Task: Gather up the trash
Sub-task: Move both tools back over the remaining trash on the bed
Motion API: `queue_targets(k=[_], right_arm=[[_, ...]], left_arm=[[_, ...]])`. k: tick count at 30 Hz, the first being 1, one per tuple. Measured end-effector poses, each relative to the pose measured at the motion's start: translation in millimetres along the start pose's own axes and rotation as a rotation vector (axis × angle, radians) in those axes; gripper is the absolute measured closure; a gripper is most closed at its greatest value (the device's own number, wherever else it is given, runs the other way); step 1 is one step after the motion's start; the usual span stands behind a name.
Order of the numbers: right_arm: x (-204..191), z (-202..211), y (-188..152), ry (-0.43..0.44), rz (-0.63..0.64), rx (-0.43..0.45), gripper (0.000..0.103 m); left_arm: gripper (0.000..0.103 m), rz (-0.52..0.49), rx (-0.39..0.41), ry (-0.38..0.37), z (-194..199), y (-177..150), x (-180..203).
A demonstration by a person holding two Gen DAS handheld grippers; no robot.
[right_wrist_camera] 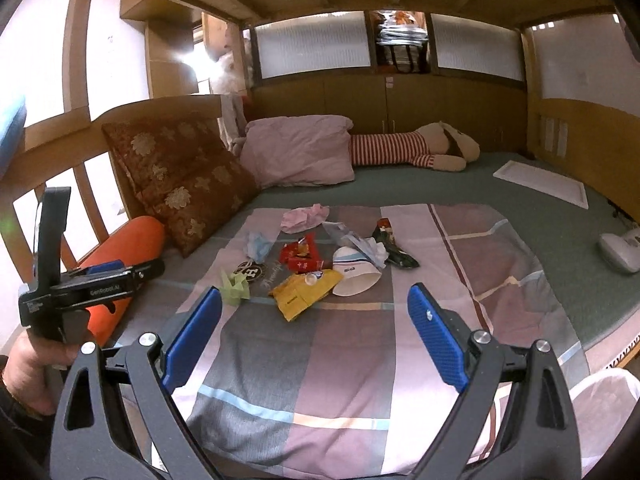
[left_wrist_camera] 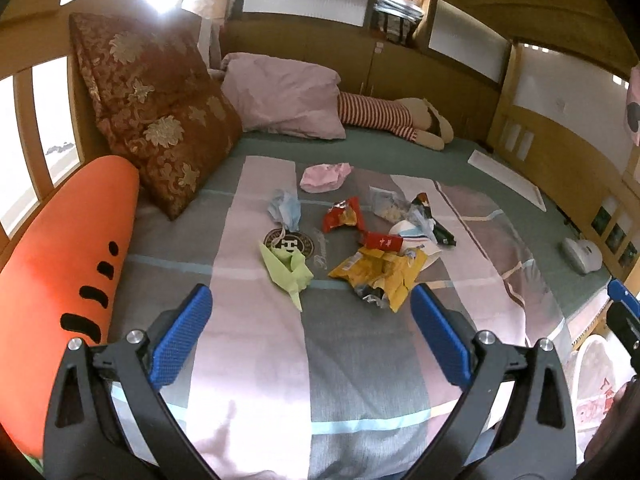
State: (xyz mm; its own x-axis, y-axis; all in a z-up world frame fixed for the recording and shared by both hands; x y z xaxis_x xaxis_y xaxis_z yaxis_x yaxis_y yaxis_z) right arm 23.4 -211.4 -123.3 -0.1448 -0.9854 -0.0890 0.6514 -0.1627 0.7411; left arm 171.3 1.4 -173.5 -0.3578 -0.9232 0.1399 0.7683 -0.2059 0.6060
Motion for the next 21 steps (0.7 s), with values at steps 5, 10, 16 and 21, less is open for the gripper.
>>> queue_targets(k=[5, 10, 16, 21], right_arm=[[4, 1, 1, 0.000, -0.014, -0.002, 0.011], [5, 0, 0, 0.002, -0.013, -0.005, 0.011], [5, -4, -2, 0.009, -0.013, -0.008, 0.011], [4, -6, -2, 0.009, -0.013, -0.011, 0.011]], left_arm=[[0.004, -0.015, -0.005, 0.006, -3, -1, 4], [0.004, -0.010, -0.014, 0.006, -6, -2, 4], [0.004, -0.012, -0.022, 0.014, -9, -2, 4], [0.004, -0.015, -0.030, 0.016, -12, -3, 4]])
Point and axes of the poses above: each gripper's, at about its wrist camera, not at the fingertips, and z roughly against the way its jaws point, x to its right, y to its top, the point moved 5 cm from there along -z, roughly the way its jaws point, and after that the axes turned 14 degrees about -x, right-handed, at the moved point
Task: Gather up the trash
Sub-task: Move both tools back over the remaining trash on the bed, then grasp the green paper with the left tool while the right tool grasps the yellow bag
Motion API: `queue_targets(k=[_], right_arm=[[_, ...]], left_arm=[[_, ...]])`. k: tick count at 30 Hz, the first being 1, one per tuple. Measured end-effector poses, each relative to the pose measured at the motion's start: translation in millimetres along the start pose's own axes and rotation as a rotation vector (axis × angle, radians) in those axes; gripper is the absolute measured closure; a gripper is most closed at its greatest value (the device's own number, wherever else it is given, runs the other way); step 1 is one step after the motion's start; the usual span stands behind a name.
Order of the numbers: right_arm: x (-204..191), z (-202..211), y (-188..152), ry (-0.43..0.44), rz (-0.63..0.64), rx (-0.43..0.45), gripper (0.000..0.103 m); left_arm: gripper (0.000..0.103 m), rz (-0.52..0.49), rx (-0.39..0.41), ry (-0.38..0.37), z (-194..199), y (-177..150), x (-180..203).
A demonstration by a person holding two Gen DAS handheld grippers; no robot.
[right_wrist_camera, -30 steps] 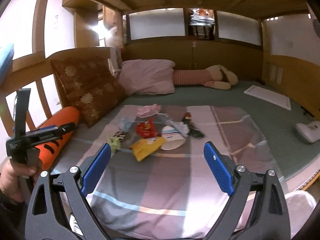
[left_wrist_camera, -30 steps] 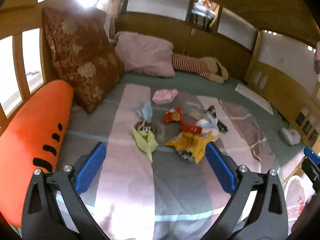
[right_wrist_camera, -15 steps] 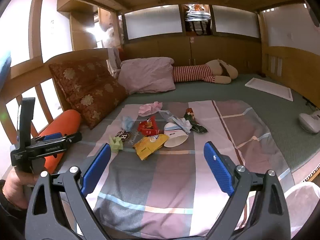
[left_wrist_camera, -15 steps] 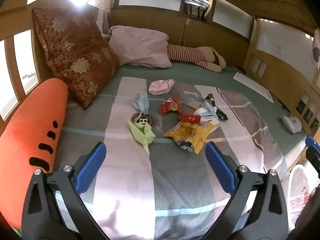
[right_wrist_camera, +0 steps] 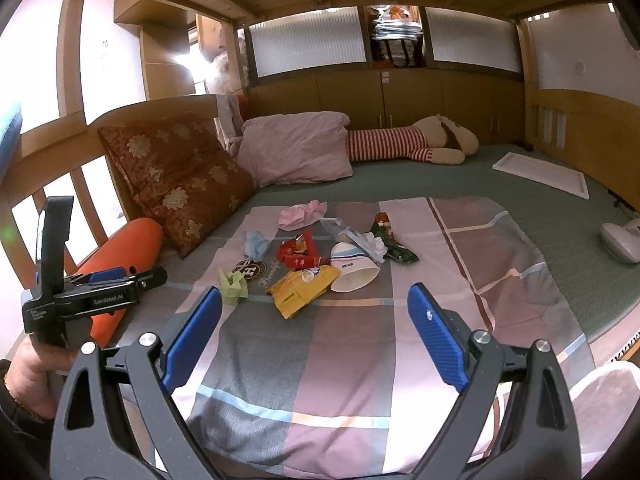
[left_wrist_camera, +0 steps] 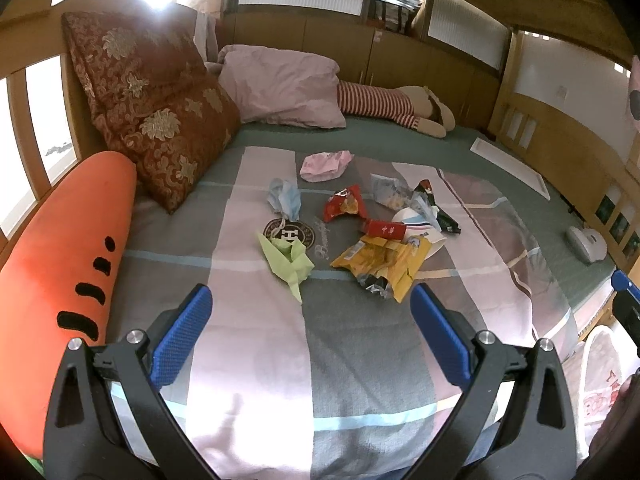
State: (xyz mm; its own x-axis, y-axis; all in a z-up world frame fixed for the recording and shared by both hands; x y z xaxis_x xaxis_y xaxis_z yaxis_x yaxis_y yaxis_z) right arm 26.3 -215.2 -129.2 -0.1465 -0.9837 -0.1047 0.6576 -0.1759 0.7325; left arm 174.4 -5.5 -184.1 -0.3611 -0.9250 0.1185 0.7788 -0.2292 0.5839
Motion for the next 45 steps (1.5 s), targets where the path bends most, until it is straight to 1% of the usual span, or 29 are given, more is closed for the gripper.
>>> queue_targets(k=[4, 8, 10, 12, 16, 18, 20, 22, 25, 27, 28, 29, 31, 32, 33, 34, 35, 38, 41, 42, 43, 44, 45], right_arm=[[-3, -9, 3, 0.005, 0.000, -0.004, 0.011], [-2, -34, 9, 0.020, -0.007, -0.031, 0.011], [0, -53, 11, 0.040, -0.030, -0.060, 0.011], [3, -67, 13, 0.058, -0.060, -0.080, 0.011], [4, -85, 10, 0.075, -0.085, -0.107, 0.011], [3, -91, 8, 0.076, -0.082, -0.121, 0.011], [3, -98, 5, 0.075, -0.082, -0.139, 0.011], [3, -106, 3, 0.072, -0.080, -0.162, 0.011], [5, -116, 4, 0.068, -0.082, -0.179, 0.011], [6, -126, 7, 0.085, -0.098, -0.191, 0.011], [6, -132, 9, 0.096, -0.109, -0.198, 0.011], [5, -140, 10, 0.106, -0.119, -0.211, 0.011], [4, -159, 13, 0.129, -0.140, -0.241, 0.011], [3, -170, 14, 0.145, -0.155, -0.262, 0.011], [3, -179, 15, 0.159, -0.171, -0.276, 0.011], [3, -194, 17, 0.171, -0.200, -0.297, 0.011], [3, -201, 18, 0.178, -0.216, -0.310, 0.011], [2, -228, 23, 0.199, -0.282, -0.348, 0.011], [0, -254, 25, 0.194, -0.312, -0.392, 0.011], [-1, -261, 24, 0.199, -0.323, -0.406, 0.012], [-1, -268, 22, 0.210, -0.335, -0.419, 0.021], [-2, -273, 20, 0.222, -0.330, -0.438, 0.045], [-3, -273, 17, 0.219, -0.323, -0.452, 0.057]], left_arm=[[0.004, 0.000, -0.026, 0.020, -13, 2, -2], [0.004, 0.002, -0.071, 0.064, -39, 15, -5], [0.004, 0.007, -0.113, 0.086, -61, 22, -9], [0.004, 0.024, -0.158, 0.080, -84, 27, -11], [0.005, 0.018, -0.193, 0.092, -119, 35, -12], [0.009, 0.012, -0.214, 0.116, -136, 38, -14], [0.019, 0.015, -0.240, 0.121, -152, 38, -17], [0.026, 0.029, -0.270, 0.112, -170, 40, -23], [0.034, 0.034, -0.283, 0.108, -184, 44, -26], [0.042, 0.017, -0.282, 0.095, -191, 46, -23], [0.049, 0.001, -0.292, 0.089, -196, 46, -21], [0.059, -0.011, -0.304, 0.074, -200, 45, -19], [0.076, -0.030, -0.326, 0.015, -205, 45, -15], [0.086, -0.036, -0.326, 0.019, -204, 45, -13], [0.088, -0.038, -0.324, 0.017, -201, 46, -13], [0.092, -0.030, -0.324, -0.006, -197, 47, -13], [0.099, -0.017, -0.320, -0.031, -193, 50, -13], [0.099, 0.015, -0.257, -0.071, -168, 62, -20], [0.099, 0.020, -0.175, -0.106, -133, 74, -23], [0.099, 0.021, -0.143, -0.129, -116, 77, -23], [0.099, 0.023, -0.125, -0.141, -107, 79, -23], [0.100, 0.025, -0.105, -0.155, -96, 80, -22], [0.100, 0.024, -0.080, -0.170, -81, 80, -20]])
Point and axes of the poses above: each gripper's, at about its wrist camera, not at the fingertips, and z roughly against the way its jaws point, x to its right, y to its top, the point moved 5 cm from there along -z, roughly the way its jaws point, and after that the axes turned 14 degrees about -x, right-handed, at the moved point
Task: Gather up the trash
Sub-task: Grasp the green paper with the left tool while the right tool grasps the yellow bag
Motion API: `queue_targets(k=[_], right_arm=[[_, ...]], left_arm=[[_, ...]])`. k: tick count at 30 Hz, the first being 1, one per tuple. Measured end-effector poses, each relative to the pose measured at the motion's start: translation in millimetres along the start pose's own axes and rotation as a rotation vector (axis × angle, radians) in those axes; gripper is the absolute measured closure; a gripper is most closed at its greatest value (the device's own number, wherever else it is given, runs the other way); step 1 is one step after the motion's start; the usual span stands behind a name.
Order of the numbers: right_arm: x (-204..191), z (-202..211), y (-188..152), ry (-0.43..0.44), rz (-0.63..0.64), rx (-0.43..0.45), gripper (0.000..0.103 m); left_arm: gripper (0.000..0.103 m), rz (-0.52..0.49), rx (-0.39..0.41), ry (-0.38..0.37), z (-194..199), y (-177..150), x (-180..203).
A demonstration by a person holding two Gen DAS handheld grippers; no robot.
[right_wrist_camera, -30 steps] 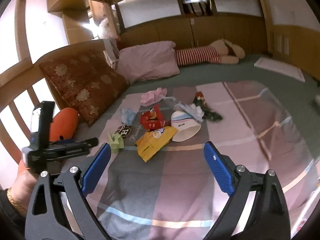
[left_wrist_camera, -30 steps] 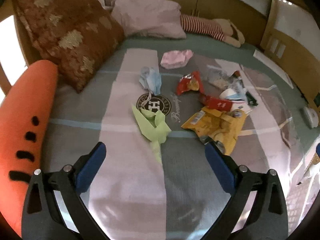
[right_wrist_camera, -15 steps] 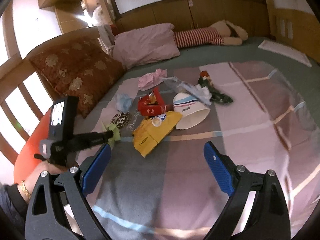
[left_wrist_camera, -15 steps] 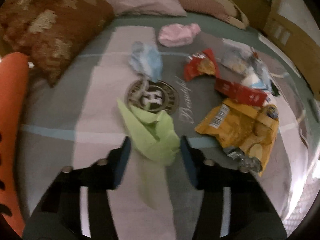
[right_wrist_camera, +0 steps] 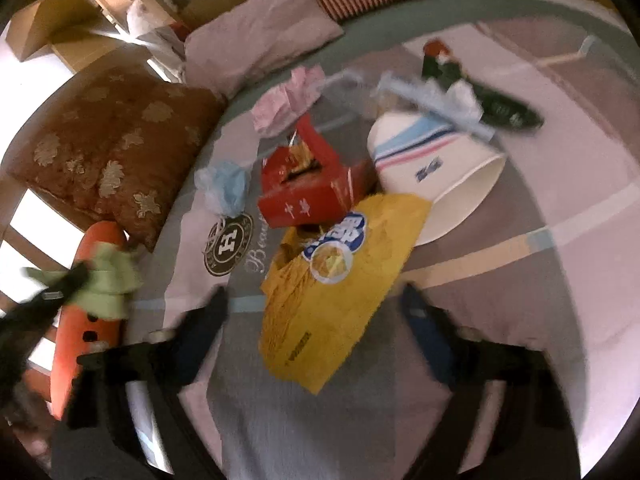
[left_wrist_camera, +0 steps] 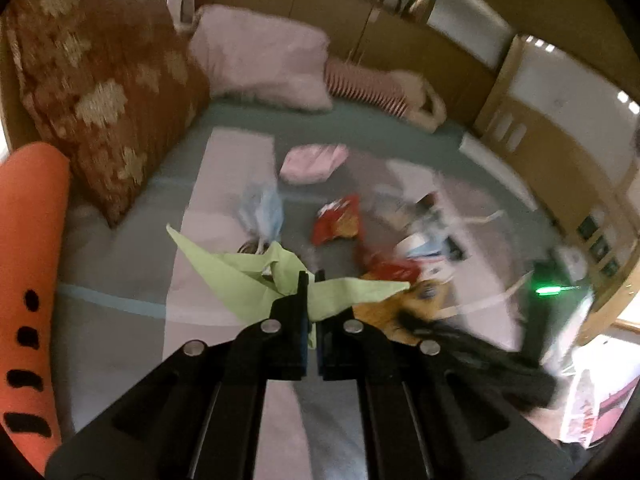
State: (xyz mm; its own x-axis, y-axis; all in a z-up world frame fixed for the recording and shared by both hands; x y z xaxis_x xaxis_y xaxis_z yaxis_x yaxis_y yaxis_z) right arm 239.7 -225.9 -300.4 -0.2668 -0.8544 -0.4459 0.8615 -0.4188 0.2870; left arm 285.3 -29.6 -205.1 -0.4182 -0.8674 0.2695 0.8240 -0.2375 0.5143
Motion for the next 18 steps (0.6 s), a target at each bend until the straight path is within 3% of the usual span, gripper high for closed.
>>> queue_targets(k=[2, 3, 6, 9, 13, 18], right_arm=[[0, 11, -8, -0.005, 0.014, 0.024, 0.075], [-2, 19, -13, -0.012, 0.038, 0.036, 0.077], [-8, 56, -34, -0.062, 0.122, 0.111, 0.079], [-7, 99, -56, -0.121, 0.185, 0.188, 0.081], [-1, 153, -76, -0.159, 0.209, 0.286, 0.081], [-8, 193, -92, -0.197, 0.252, 0.353, 0.081]], left_arm=[[0.100, -0.012, 0.038, -0.029, 23, -4, 9], [0.100, -0.016, 0.056, -0.039, 35, -9, 15], [0.100, -0.030, 0.092, -0.083, 61, -29, 32], [0.100, -0.070, 0.116, -0.068, 76, -51, 51], [0.100, -0.122, 0.120, -0.064, 80, -72, 73], [0.099, -0.182, 0.101, -0.044, 72, -91, 93]])
Point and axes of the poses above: each gripper's, at about its wrist camera, not at the fingertips, and z roughly against the way its jaws point, x to its right, y to its top, the point moved 5 cm from there along -z, roughly the way its jaws point, and after that the axes turned 14 degrees about -x, right-handed, at the moved point
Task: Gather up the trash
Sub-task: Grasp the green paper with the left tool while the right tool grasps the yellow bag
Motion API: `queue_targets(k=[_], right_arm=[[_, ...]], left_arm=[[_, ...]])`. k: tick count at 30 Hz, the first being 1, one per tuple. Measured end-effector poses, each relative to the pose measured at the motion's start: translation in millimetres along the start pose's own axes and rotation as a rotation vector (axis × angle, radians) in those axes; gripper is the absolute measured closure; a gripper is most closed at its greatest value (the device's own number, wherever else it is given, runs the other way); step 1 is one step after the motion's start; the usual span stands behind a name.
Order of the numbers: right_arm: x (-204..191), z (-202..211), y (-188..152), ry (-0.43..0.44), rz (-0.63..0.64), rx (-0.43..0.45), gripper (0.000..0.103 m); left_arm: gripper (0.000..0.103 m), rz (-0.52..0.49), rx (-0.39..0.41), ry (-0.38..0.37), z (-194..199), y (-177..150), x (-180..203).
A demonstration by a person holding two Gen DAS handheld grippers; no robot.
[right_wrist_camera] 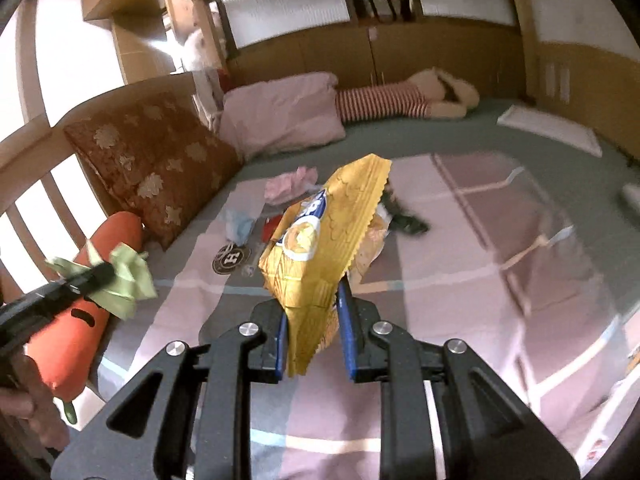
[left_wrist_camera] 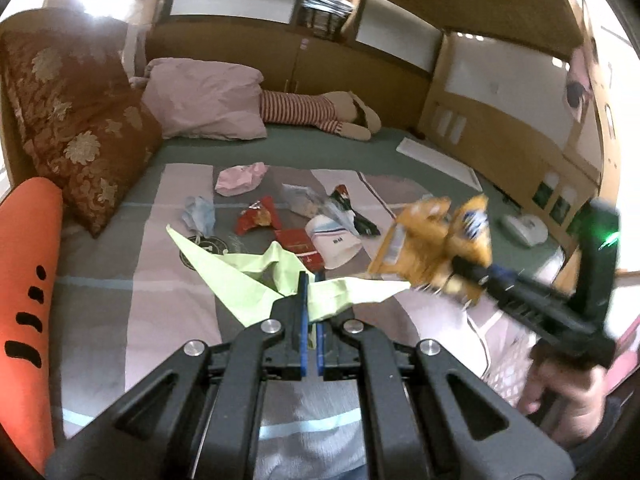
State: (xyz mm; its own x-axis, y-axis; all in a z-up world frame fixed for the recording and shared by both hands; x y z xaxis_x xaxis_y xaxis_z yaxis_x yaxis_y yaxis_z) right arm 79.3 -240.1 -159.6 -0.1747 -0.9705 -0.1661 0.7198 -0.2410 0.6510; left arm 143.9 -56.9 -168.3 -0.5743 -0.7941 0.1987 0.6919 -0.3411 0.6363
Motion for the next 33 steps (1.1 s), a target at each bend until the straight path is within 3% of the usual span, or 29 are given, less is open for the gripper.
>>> queue_targets(k=[5, 15, 28, 33], right_arm=[[-21, 22, 0, -0.027, 0.084, 0.040, 0.081], [-38, 17, -4, -0.010, 0.123, 0.024, 0.081], [-47, 6, -10, 0.006, 0.132, -0.001, 0.081], [-42, 20, -10, 0.010, 0.127, 0.018, 0.081]], left_arm=[[0.099, 0.003, -0.001, 0.028, -4, -7, 0], [0.099, 0.026, -0.018, 0.094, -12, -9, -9], [0.099, 0.032, -0.025, 0.104, -14, -8, -13], [0.099, 0.032, -0.027, 0.104, -14, -8, -13]])
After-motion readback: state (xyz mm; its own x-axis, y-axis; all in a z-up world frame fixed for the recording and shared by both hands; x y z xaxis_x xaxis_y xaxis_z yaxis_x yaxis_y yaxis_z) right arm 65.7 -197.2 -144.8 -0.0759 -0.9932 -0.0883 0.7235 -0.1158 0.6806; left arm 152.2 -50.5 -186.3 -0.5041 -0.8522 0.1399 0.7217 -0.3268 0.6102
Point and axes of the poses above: each gripper's, at about its wrist camera, not at the fingertips, and z roughly against the way its jaws point, x to its right, y to its top, the point moved 5 cm from there along -z, roughly the way its jaws point, and after that the axes turned 14 degrees about -x, right-handed, at the moved point
